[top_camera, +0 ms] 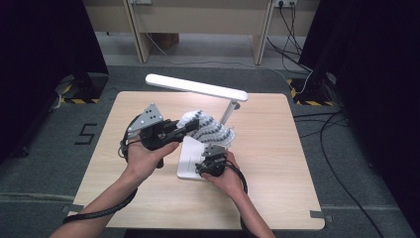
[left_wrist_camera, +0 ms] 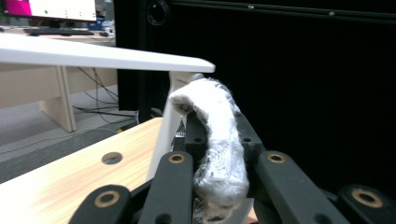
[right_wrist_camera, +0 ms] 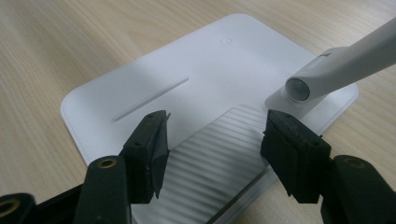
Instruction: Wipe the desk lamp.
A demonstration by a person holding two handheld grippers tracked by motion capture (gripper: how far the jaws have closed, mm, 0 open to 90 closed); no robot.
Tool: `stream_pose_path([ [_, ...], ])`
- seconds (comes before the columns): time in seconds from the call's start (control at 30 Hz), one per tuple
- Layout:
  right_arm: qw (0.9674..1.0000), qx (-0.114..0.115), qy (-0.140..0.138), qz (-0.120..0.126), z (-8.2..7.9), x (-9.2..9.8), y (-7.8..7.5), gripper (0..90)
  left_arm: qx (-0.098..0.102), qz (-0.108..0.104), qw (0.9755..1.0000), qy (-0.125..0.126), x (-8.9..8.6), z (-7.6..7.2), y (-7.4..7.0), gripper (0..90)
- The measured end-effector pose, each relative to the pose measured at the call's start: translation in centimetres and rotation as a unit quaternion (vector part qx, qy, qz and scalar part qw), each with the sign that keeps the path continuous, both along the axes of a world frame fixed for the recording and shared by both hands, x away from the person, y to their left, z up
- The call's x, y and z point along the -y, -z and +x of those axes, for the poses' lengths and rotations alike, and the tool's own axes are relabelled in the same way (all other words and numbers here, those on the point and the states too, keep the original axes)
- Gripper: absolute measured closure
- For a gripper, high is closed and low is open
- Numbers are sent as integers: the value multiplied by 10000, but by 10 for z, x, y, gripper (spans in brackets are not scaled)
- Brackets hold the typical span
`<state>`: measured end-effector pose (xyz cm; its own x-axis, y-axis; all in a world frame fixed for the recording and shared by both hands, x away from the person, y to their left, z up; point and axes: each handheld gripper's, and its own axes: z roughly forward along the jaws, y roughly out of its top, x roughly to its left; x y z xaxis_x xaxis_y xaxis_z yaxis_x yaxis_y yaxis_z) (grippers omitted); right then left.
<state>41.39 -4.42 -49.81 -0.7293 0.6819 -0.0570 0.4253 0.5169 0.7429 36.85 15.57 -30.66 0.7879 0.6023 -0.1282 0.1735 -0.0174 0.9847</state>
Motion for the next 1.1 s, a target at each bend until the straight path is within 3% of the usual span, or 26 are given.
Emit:
stream_pose_path([
  [0.47,10000,-15,4,1,-1,0,0,409,-155,-71,9984,-542,-36,13,9,798],
  [1.1,10000,6,-10,-3,0,0,0,409,-376,-198,9924,-1155,-65,33,16,798],
])
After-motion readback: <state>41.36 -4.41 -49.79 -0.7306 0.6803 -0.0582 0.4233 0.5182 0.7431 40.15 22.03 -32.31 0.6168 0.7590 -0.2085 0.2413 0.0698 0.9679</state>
